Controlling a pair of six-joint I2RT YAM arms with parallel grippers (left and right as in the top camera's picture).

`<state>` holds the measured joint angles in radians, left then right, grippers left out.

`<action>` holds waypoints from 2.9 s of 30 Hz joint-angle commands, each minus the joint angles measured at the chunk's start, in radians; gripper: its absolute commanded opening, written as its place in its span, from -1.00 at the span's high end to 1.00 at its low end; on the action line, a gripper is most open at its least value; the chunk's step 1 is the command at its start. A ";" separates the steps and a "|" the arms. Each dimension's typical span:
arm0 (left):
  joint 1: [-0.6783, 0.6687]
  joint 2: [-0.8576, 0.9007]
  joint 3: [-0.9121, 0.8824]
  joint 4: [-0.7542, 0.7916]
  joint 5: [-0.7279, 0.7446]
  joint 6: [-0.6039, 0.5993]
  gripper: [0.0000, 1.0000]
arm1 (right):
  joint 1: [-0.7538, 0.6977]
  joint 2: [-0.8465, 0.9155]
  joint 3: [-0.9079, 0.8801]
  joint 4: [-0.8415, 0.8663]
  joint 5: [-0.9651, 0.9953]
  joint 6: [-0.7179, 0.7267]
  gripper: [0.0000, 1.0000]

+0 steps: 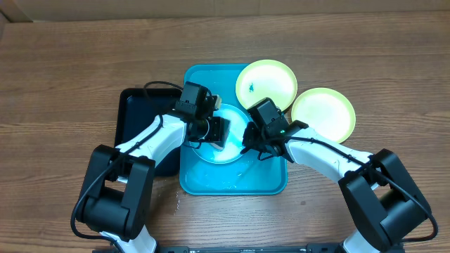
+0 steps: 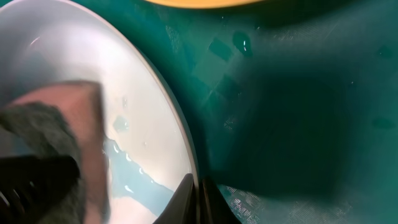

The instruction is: Clean dirty plates on tray and stack at the side

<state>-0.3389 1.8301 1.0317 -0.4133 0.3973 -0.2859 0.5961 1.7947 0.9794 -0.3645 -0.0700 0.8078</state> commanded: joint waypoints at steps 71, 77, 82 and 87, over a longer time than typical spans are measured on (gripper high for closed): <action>0.346 -0.315 0.157 -0.506 -0.454 0.045 0.92 | 0.000 0.002 0.002 0.000 -0.002 -0.005 0.92; 0.347 -0.313 0.064 -0.425 -0.452 0.045 0.91 | 0.000 0.002 0.002 0.000 -0.002 -0.005 0.92; 0.347 -0.313 -0.017 -0.351 -0.452 0.046 0.85 | 0.000 0.002 0.002 0.000 -0.002 -0.006 0.92; 0.347 -0.313 -0.080 -0.300 -0.453 0.046 0.85 | 0.000 0.002 0.002 0.000 -0.002 -0.006 0.92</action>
<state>0.0067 1.5112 0.9894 -0.7391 -0.0429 -0.2333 0.5961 1.7947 0.9794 -0.3668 -0.0711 0.8074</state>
